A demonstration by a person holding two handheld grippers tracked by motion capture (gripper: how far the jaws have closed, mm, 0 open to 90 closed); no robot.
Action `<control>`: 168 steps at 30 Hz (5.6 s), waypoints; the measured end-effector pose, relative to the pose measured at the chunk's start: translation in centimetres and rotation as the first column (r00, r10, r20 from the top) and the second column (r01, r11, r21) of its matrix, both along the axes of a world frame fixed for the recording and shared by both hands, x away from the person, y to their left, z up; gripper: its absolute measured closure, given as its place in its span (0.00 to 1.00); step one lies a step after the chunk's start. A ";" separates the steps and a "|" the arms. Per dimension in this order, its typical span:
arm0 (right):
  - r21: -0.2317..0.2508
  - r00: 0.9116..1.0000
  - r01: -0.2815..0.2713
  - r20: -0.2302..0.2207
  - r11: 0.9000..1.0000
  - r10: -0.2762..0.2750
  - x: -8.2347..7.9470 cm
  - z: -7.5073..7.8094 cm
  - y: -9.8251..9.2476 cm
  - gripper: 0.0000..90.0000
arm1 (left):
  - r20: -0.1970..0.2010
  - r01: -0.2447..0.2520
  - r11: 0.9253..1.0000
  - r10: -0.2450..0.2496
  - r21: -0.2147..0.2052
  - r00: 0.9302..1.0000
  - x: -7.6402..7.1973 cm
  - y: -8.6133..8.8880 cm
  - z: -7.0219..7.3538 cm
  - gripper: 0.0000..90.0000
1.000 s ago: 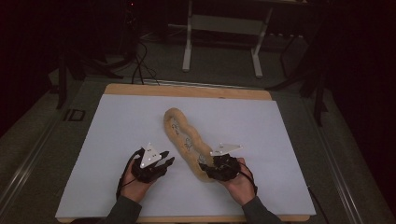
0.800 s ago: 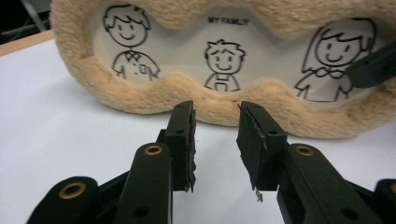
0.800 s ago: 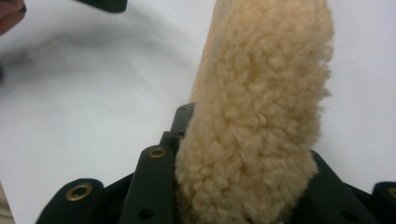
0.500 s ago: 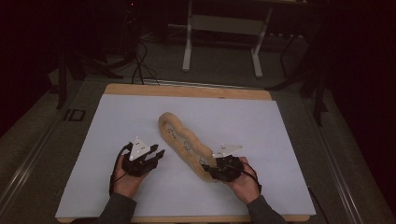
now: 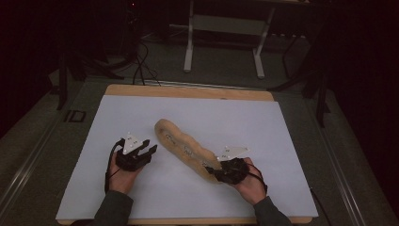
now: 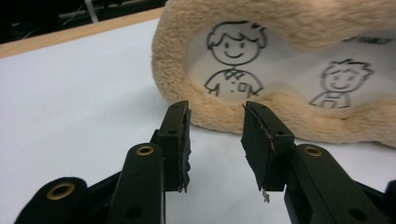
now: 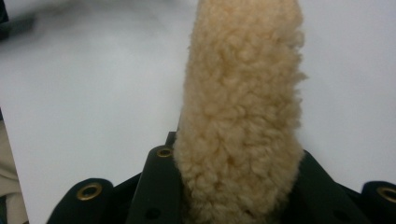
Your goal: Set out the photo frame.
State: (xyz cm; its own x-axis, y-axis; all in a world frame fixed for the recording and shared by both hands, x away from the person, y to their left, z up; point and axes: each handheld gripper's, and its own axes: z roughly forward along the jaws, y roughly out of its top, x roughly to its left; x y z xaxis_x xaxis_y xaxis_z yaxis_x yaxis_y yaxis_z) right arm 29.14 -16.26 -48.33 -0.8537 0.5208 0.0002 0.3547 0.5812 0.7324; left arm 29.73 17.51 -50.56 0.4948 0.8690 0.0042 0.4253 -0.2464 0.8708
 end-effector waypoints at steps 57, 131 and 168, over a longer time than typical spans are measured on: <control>-0.007 1.000 0.017 0.006 1.000 -0.017 -0.7 0.8 -2.3 0.50 | -0.018 -0.105 0.994 0.106 0.010 0.994 1.6 0.5 -0.9 0.81; 0.070 0.921 0.379 0.073 0.923 -0.384 3.1 0.3 -3.9 0.69 | -0.049 -0.319 0.947 0.321 0.042 0.946 -0.5 -2.9 0.6 0.81; 0.161 0.898 0.440 -0.071 0.883 -0.435 5.0 -1.6 -5.4 0.69 | -0.071 -0.230 0.973 0.228 -0.012 0.971 0.2 -1.6 0.2 0.79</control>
